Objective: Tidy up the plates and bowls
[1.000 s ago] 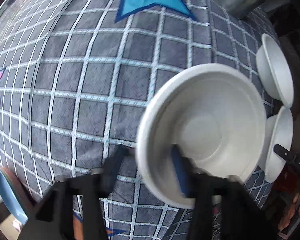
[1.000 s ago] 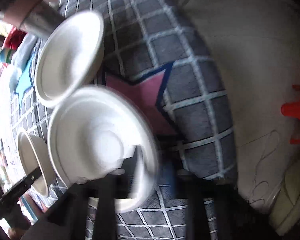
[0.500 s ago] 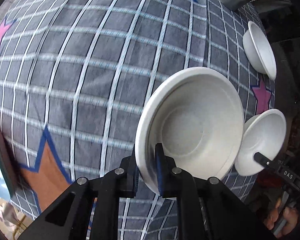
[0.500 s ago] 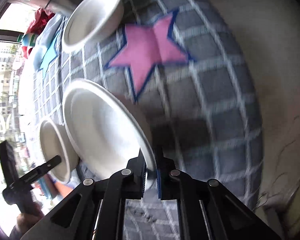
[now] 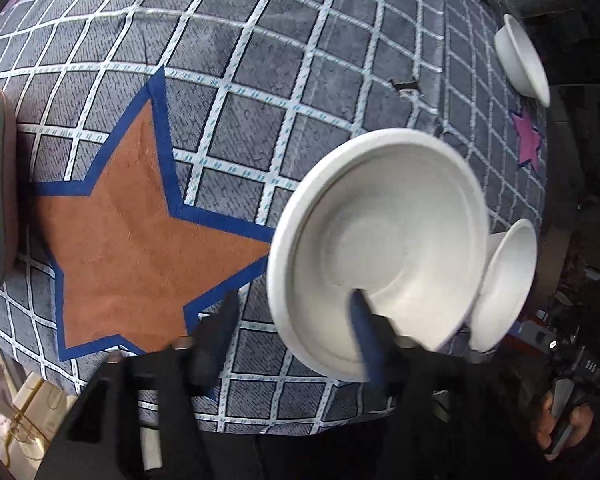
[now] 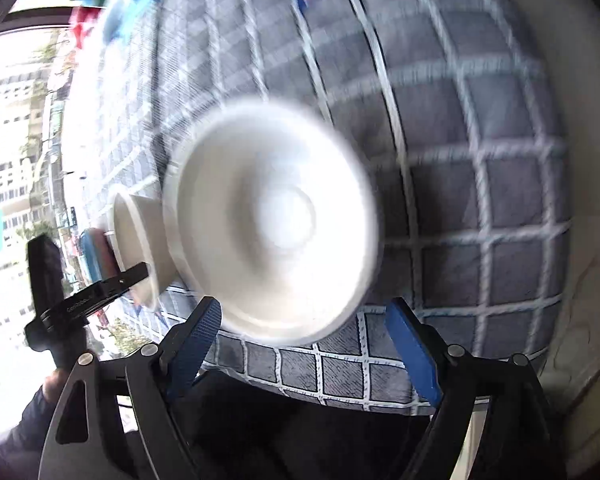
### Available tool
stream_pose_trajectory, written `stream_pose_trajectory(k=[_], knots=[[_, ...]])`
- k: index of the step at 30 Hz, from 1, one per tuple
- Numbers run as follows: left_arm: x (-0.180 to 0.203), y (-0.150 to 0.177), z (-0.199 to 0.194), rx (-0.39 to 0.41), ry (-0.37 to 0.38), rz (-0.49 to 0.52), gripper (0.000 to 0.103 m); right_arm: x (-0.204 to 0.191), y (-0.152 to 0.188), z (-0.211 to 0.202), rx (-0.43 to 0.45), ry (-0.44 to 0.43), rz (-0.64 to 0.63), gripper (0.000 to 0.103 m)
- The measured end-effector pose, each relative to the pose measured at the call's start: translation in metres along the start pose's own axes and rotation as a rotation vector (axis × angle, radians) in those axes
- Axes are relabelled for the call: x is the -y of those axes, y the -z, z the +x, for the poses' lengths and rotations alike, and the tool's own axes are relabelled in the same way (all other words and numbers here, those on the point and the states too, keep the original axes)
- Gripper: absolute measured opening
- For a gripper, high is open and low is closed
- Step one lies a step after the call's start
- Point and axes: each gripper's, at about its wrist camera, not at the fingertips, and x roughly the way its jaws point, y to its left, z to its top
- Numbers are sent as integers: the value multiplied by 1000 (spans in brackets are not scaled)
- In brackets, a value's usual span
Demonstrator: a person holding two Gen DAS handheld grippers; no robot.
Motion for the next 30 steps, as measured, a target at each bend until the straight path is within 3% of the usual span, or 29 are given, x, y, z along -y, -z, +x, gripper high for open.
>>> stream_pose_trajectory(k=[4, 5, 10, 15, 17, 21, 24, 25, 26, 27, 30], knots=[[10, -6, -14, 23, 30, 22, 76, 3, -19, -45, 131, -16, 55, 85], [13, 10, -19, 24, 33, 22, 76, 4, -28, -55, 169, -15, 71, 85], [8, 23, -27, 27, 39, 16, 76, -5, -97, -77, 310, 87, 89, 85], [2, 31, -45, 51, 13, -2, 76, -35, -179, -68, 370, 122, 91, 85], [-1, 33, -54, 64, 0, -9, 76, -22, -201, -80, 380, 131, 98, 85], [-6, 45, -67, 89, -41, -27, 76, -39, -246, -61, 393, 225, 119, 85], [-13, 55, -72, 97, -59, -59, 76, -39, -258, -49, 381, 262, 129, 84], [-16, 57, -73, 97, -61, -69, 76, -41, -260, -45, 368, 256, 121, 63], [-18, 58, -74, 99, -62, -79, 76, -44, -262, -39, 351, 243, 100, 24], [-21, 59, -76, 102, -62, -85, 76, -48, -263, -30, 313, 243, 76, 15], [-23, 58, -80, 115, -62, -95, 76, -54, -255, -17, 271, 211, 52, 15]])
